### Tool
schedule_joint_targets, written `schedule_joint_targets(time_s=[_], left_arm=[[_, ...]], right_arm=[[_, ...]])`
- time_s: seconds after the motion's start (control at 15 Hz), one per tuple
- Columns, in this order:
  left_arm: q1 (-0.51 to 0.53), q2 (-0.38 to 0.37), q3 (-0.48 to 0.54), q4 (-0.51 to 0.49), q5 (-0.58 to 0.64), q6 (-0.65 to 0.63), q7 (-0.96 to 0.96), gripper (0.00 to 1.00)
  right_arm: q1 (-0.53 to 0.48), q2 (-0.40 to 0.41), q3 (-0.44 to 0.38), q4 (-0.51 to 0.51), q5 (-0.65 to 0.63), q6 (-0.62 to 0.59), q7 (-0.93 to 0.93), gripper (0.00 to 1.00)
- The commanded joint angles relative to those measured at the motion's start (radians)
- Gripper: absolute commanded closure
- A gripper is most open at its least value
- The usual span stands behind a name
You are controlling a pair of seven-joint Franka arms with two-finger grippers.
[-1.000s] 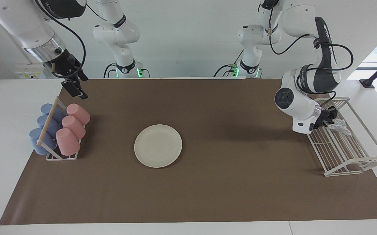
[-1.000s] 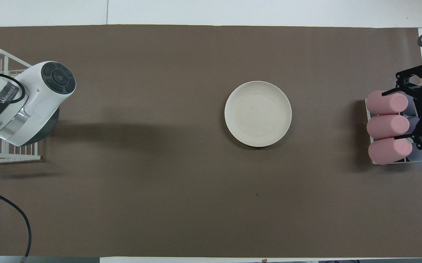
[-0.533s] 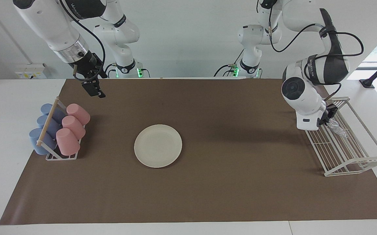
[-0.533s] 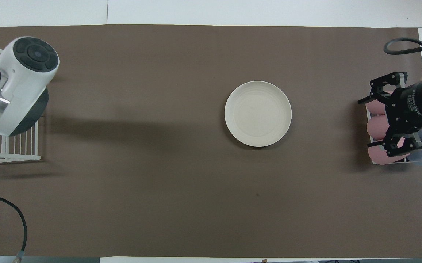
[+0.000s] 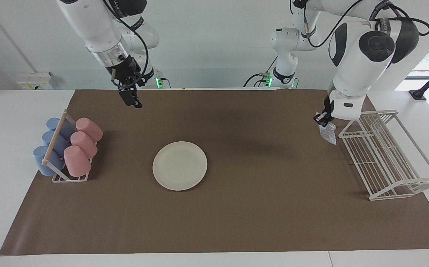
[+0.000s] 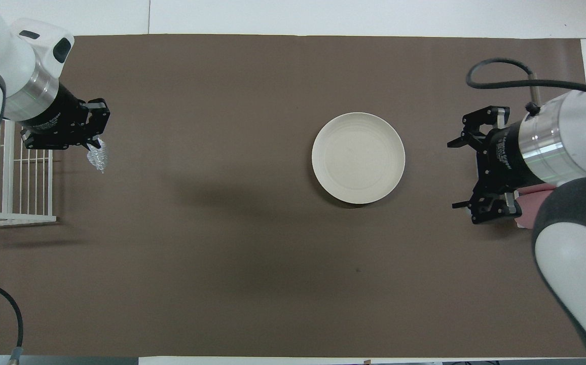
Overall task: Wipe plate with sponge
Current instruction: 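Carry the sponge toward the plate while the right gripper reaches to meet it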
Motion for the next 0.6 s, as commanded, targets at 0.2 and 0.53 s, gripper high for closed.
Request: schedule_joint_targets(time_s=[0.2, 0.53], left_arm=[[0.099, -0.067, 0.008, -0.062, -0.550, 0.009, 0.103, 1.00], [0.127, -0.330, 0.009, -0.578, -0.934, 0.200, 0.427, 1.00]], right_arm=[[0.093, -0.012, 0.002, -0.030, 0.003, 0.104, 0.222, 0.00], [0.153, -0.022, 0.004, -0.045, 0.003, 0.112, 0.287, 0.00]])
